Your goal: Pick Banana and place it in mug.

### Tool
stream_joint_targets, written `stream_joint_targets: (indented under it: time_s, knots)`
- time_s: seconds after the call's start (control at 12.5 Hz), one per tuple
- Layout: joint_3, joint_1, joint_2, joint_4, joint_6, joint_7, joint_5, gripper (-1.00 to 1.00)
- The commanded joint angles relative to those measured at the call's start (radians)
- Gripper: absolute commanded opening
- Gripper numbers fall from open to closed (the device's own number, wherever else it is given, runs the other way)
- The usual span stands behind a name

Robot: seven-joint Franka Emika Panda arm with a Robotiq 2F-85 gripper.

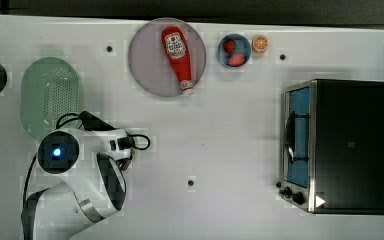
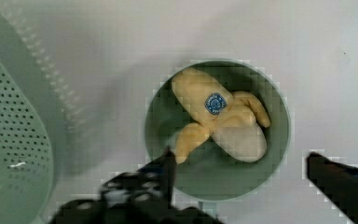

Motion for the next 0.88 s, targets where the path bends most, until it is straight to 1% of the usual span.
stream_joint_targets:
  time_s: [0.08,0.24,0.4,0.64,0.88]
  knots:
    - [-0.028,0.001,-0.050,0.043,0.001,0.057,0.011,1.00]
    - [-0.068,-0.011,-0.113,0.080,-0.082,0.057,0.012,1.00]
    - [-0.130,-0.022,-0.191,0.140,-0.246,0.036,0.012,1.00]
    - [-0.271,-0.034,-0.294,0.252,-0.478,0.018,0.012,1.00]
    - [-0.407,-0.036,-0.370,0.330,-0.645,-0.048,0.004,1.00]
